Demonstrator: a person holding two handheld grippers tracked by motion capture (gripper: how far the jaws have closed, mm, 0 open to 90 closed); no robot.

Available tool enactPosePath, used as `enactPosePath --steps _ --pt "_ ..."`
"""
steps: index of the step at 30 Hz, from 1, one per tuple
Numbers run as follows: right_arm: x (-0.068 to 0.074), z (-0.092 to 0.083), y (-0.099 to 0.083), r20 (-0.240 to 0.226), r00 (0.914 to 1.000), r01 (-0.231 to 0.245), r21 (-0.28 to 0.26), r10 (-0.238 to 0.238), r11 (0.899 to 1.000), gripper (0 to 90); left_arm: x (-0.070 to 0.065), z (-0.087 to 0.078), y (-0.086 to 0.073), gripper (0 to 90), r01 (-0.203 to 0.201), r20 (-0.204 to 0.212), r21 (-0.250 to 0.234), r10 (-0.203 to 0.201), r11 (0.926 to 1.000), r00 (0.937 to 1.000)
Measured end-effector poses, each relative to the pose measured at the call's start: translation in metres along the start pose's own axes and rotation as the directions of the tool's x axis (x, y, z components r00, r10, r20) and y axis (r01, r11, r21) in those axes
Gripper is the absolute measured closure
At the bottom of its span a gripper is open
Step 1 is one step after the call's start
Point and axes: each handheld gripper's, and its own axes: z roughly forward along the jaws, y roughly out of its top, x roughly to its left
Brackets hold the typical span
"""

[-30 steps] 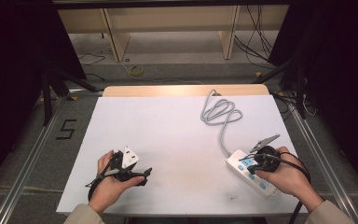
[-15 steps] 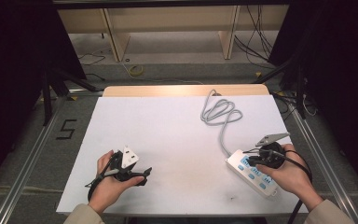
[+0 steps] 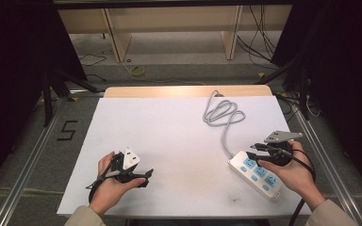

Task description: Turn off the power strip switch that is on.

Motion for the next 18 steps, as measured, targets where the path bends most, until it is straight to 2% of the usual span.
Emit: enactPosePath --steps 6,8,13,18 --pt "-0.008 0.001 0.0 0.036 0.9994 0.008 -0.093 -0.004 0.996 39.8 0.0 0.0 0.0 15.2 0.001 0.001 0.003 -0.001 1.0 1.0" --pt "-0.011 0.002 -0.001 0.046 0.9989 0.004 -0.108 0.001 0.994 37.3 0.0 0.0 0.0 15.3 0.002 0.0 0.0 -0.002 1.0 1.0" --pt "-0.019 0.006 -0.006 0.05 0.9987 -0.007 -0.115 0.013 0.993 32.0 0.001 0.0 -0.001 15.3 0.006 0.002 0.002 -0.006 1.0 1.0" --pt "-0.023 0.008 -0.011 0.065 0.9975 -0.019 -0.115 0.027 0.993 30.4 0.001 0.0 -0.001 15.4 0.009 0.003 0.005 -0.009 1.0 1.0"
